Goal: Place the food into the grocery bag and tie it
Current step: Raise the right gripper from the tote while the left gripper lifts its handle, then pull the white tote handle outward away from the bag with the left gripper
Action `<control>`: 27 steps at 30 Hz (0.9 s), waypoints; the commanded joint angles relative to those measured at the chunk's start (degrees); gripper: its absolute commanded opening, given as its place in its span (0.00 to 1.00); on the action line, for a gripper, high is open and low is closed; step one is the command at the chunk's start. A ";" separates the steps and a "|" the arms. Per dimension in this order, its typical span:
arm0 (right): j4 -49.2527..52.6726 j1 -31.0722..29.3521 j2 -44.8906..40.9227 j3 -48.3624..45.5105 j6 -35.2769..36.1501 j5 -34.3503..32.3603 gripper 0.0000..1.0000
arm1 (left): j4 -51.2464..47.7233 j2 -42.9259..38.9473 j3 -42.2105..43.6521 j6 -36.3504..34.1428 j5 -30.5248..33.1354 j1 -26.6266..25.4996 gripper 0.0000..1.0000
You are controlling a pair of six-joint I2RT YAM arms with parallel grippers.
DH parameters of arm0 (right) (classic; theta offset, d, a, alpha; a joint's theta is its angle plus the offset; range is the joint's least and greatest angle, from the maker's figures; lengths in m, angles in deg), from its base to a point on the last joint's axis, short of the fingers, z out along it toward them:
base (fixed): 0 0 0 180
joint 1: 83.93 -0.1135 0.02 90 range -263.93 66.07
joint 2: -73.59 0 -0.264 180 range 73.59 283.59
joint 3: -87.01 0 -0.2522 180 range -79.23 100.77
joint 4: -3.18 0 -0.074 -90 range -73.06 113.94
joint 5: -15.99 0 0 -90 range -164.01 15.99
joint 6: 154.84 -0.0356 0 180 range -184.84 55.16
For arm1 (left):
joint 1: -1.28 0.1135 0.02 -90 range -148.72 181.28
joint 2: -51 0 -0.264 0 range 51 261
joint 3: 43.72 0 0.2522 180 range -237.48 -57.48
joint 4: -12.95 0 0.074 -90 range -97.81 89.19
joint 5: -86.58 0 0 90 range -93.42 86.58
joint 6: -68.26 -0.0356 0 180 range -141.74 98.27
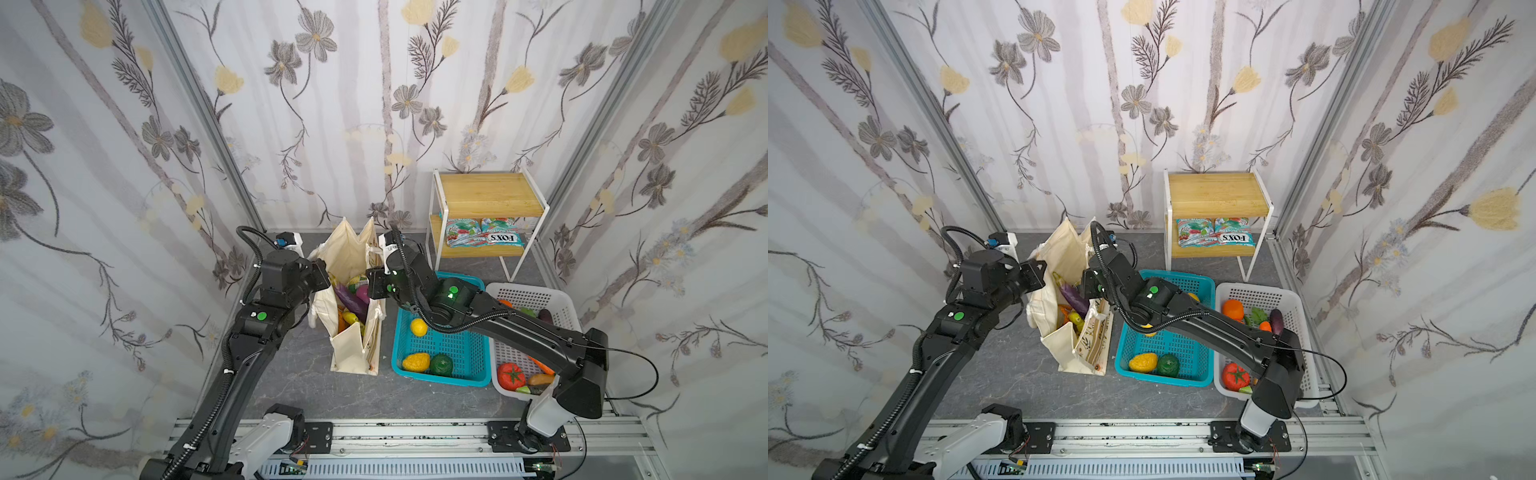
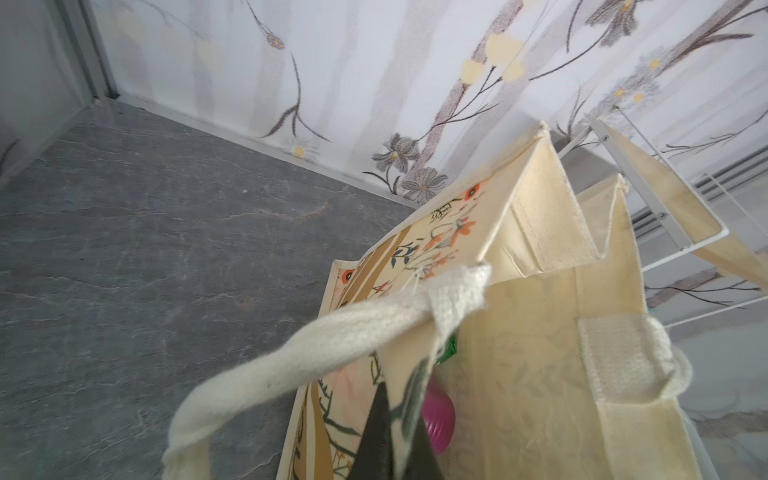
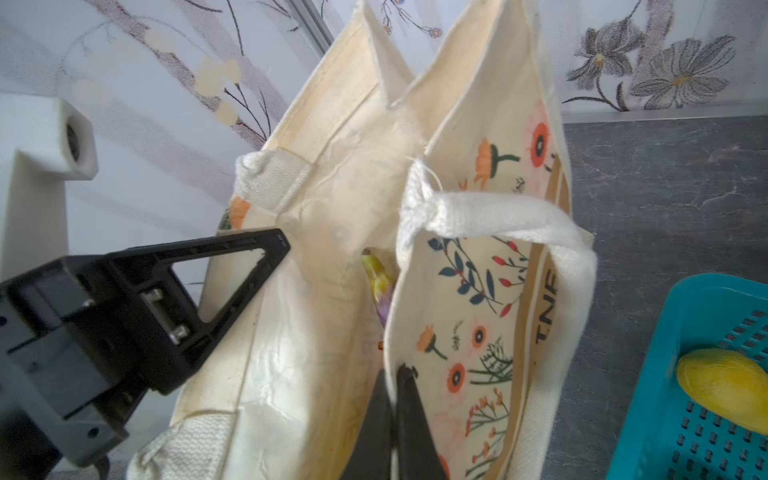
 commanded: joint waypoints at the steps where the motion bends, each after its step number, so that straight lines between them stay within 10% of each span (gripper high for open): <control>1: -2.90 2.45 -3.01 -3.78 -1.32 -0.14 0.00 | -0.59 0.47 -2.96 -3.60 8.65 1.01 0.00; 17: -5.64 3.06 1.17 -2.87 -1.93 4.61 0.00 | 1.50 5.70 -3.00 1.39 0.17 -3.21 0.01; 27: -5.93 5.70 0.41 -5.30 -3.05 5.57 0.00 | 2.15 2.49 -9.04 1.22 1.00 -0.92 0.77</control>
